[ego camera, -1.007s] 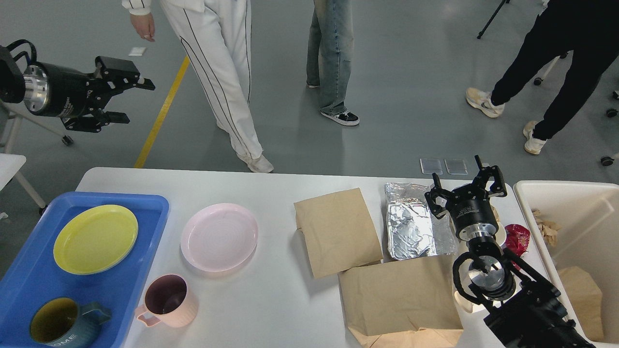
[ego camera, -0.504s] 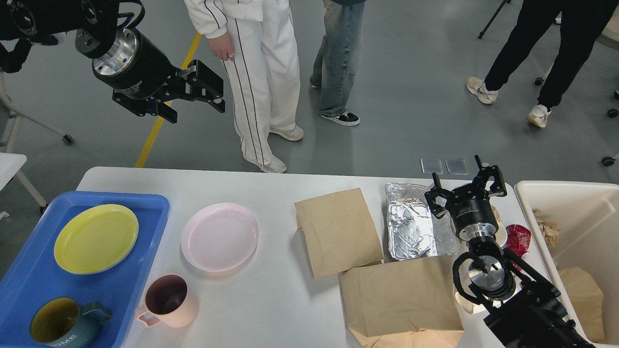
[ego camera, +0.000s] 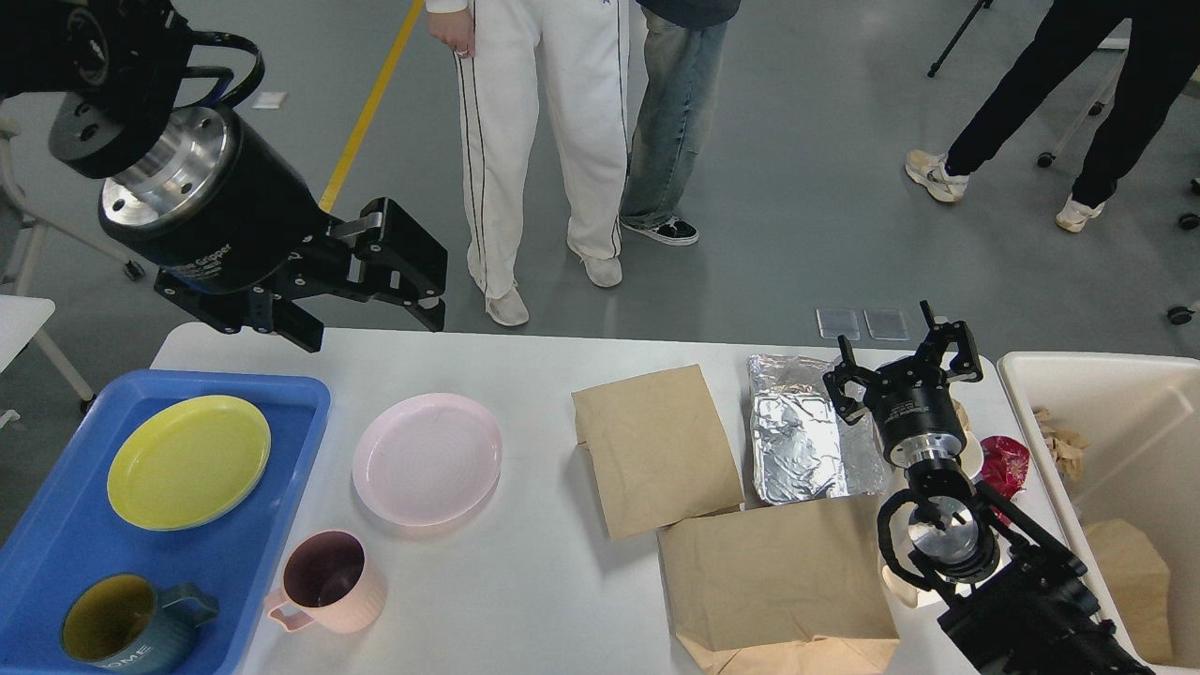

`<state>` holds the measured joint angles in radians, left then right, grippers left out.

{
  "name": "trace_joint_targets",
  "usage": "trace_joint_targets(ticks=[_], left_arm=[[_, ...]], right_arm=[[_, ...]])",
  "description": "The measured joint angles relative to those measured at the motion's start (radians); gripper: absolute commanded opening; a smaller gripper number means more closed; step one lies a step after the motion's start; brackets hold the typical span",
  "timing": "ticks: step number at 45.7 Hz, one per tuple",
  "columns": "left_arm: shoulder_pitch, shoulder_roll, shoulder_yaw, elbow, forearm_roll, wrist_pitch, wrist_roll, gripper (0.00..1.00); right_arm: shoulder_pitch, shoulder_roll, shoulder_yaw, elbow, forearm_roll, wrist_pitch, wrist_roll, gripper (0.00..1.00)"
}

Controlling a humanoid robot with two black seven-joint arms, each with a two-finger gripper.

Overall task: Tidy desktop
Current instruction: 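Lower the left gripper down toward the pink mug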

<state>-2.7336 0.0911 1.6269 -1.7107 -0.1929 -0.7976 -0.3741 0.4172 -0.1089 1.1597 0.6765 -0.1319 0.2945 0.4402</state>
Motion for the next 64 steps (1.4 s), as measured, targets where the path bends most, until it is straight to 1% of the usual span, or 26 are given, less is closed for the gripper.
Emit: trace_joint_targets(ticks=[8, 12, 20, 26, 29, 30, 34, 37, 40, 43, 49, 55, 59, 64], left_arm=[[-0.006, 0.001, 0.039, -0.012, -0.002, -0.004, 0.004, 0.97], [0.008, 0.007, 0.049, -0.008, -0.001, 0.007, 0.002, 0.97], [0.052, 0.042, 0.04, 0.0, -0.012, 0.0, -0.006, 0.97], [0.127, 0.05, 0.037, 0.001, -0.021, -0.003, 0.012, 0.96], [0.158, 0.051, 0.039, 0.001, -0.022, 0.001, 0.049, 0.96], [0.168, 0.052, 0.039, 0.001, -0.022, 0.004, 0.071, 0.96], [0.207, 0.066, 0.037, 0.003, -0.029, 0.018, 0.187, 0.96], [0.238, 0.079, 0.024, 0.006, -0.039, 0.038, 0.259, 0.96], [0.27, 0.101, 0.007, 0.013, -0.043, 0.071, 0.301, 0.97], [0.302, 0.137, -0.007, 0.037, -0.044, 0.1, 0.317, 0.97], [0.379, 0.234, -0.023, 0.088, -0.044, 0.127, 0.313, 0.96], [0.511, 0.313, -0.079, 0.13, -0.04, 0.167, 0.319, 0.96], [0.63, 0.331, -0.114, 0.148, -0.028, 0.231, 0.326, 0.96], [0.782, 0.326, -0.156, 0.175, 0.018, 0.352, 0.328, 0.96]], right_arm=[[0.0, 0.0, 0.0, 0.0, 0.0, 0.0, 0.0, 1.0], [0.0, 0.0, 0.0, 0.0, 0.0, 0.0, 0.0, 1.0], [0.0, 0.0, 0.0, 0.0, 0.0, 0.0, 0.0, 1.0], [0.0, 0.0, 0.0, 0.0, 0.0, 0.0, 0.0, 1.0], [0.0, 0.0, 0.0, 0.0, 0.0, 0.0, 0.0, 1.0], [0.0, 0.0, 0.0, 0.0, 0.0, 0.0, 0.0, 1.0], [0.0, 0.0, 0.0, 0.0, 0.0, 0.0, 0.0, 1.0], [0.0, 0.0, 0.0, 0.0, 0.0, 0.0, 0.0, 1.0], [0.0, 0.0, 0.0, 0.0, 0.0, 0.0, 0.0, 1.0], [0.0, 0.0, 0.0, 0.0, 0.0, 0.0, 0.0, 1.0], [0.0, 0.0, 0.0, 0.0, 0.0, 0.0, 0.0, 1.0], [0.0, 0.0, 0.0, 0.0, 0.0, 0.0, 0.0, 1.0], [0.0, 0.0, 0.0, 0.0, 0.0, 0.0, 0.0, 1.0], [0.0, 0.0, 0.0, 0.0, 0.0, 0.0, 0.0, 1.0]])
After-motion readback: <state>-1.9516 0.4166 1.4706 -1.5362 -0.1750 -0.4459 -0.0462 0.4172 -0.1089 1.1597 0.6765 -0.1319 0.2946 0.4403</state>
